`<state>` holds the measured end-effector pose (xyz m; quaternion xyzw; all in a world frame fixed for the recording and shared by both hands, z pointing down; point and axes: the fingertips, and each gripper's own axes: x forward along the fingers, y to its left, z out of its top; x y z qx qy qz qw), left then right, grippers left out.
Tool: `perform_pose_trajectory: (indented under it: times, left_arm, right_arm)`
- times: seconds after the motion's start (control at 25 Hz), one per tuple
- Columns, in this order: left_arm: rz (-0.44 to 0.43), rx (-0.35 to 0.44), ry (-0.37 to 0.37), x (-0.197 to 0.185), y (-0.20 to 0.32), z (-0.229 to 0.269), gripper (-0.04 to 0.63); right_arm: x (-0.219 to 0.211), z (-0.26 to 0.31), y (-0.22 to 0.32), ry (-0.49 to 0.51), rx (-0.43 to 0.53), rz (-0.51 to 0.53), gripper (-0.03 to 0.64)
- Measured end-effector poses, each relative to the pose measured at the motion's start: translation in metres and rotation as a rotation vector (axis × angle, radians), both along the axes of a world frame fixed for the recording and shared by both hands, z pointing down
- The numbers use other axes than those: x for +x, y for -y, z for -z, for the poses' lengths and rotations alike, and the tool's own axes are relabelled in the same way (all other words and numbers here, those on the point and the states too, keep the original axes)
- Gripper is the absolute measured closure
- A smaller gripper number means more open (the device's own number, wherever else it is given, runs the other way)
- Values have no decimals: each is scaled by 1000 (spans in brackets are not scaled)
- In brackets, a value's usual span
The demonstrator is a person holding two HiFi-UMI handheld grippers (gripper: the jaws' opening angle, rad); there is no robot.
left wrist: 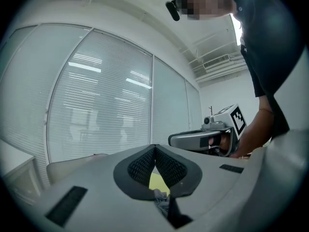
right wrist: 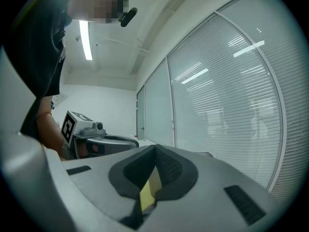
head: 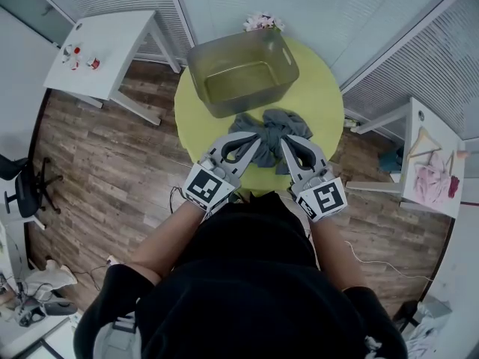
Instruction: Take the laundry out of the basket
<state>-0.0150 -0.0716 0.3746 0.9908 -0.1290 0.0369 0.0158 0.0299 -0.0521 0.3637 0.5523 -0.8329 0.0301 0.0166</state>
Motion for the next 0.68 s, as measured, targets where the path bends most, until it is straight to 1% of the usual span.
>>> perform_pose_trajectory:
  times: [0.12,0.28,0.68]
  left_arm:
    - [-2,7,19,0,-1,-1,586]
    - [6,5,5,-2,-1,-3,586]
    - [11,17,22,-4,0,-5,586]
  right_arm:
    - [0,-2,-1,0,-5,2,594]
    - [0,-3,-1,-1,-8,3,594]
    - [1,-6,-1,-1,-12,2,594]
